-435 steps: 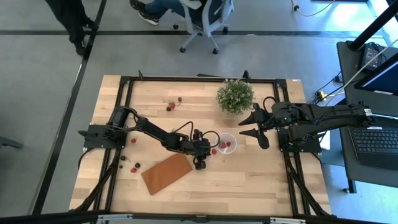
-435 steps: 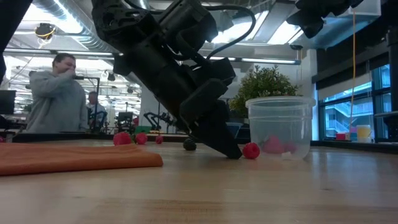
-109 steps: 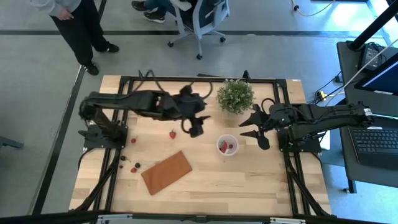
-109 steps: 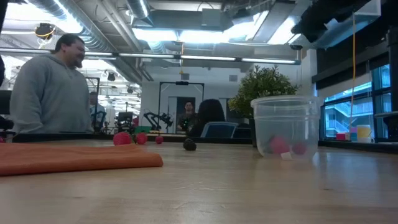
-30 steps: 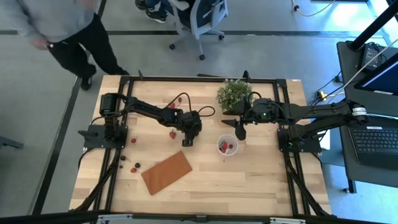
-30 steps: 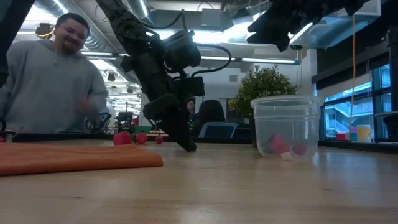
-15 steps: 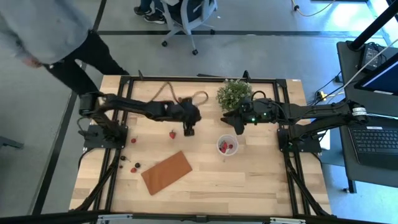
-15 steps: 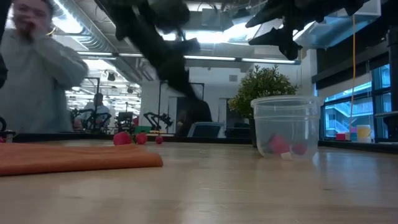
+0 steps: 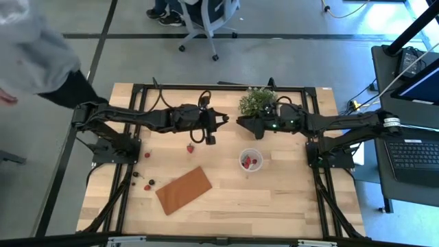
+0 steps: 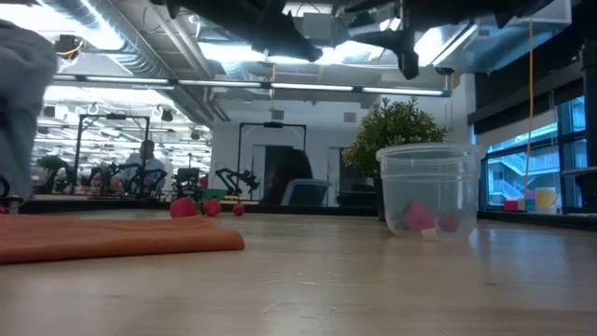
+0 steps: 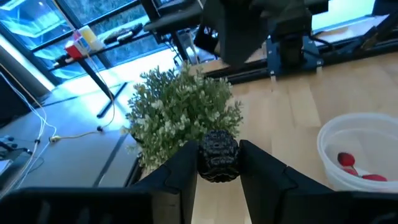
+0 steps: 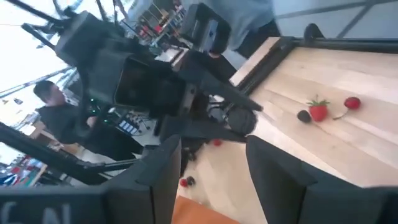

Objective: Pick and placing Produce into tupperware
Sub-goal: Put the blackberry into the transparent container

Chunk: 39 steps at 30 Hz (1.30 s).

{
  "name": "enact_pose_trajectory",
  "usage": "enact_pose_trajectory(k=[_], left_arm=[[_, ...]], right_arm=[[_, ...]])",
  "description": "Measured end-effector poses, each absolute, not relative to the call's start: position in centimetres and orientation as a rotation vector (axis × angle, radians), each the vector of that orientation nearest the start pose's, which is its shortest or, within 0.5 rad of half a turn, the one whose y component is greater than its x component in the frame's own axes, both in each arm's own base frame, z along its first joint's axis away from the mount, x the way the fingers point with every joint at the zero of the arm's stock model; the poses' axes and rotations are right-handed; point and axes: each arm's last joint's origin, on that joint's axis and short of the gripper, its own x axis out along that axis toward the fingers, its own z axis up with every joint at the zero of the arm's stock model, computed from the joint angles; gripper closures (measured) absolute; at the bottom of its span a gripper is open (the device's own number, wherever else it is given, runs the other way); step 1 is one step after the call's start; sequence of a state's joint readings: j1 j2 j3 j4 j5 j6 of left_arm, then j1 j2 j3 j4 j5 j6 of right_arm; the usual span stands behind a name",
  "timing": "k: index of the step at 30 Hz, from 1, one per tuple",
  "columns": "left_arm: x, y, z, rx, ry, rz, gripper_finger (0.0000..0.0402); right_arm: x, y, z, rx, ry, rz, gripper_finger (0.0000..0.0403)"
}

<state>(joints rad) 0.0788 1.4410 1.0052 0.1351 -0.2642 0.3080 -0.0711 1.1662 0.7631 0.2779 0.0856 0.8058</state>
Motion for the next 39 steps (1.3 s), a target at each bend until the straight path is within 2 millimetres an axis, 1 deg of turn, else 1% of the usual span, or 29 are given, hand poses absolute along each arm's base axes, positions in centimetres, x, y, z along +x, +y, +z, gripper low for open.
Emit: enact_pose_trajectory(k=[6,14,23,31,39], left_arm=[[32.6,2.6,29.5,0.347,0.276,0.284,0.0302],[32.7,1.7,29.7,0.354,0.249,0.261,0.0302],[32.7,1.5,30.2,0.350,0.202,0.262,0.0301],[32.8,1.5,30.5,0.363,0.173,0.267,0.0301],[32.8,1.5,30.6,0.361,0.157,0.265,0.0301]], right_arm=[[27.0,-2.2,28.4,0.805,0.066,-0.207,0.0219],[28.0,-2.3,28.2,0.803,0.004,-0.180,0.0219],[28.2,-2.3,28.3,0.804,-0.013,-0.171,0.0219],[28.2,-2.2,28.7,0.805,-0.054,-0.141,0.0220],[28.2,-2.2,28.9,0.806,-0.057,-0.116,0.0248]])
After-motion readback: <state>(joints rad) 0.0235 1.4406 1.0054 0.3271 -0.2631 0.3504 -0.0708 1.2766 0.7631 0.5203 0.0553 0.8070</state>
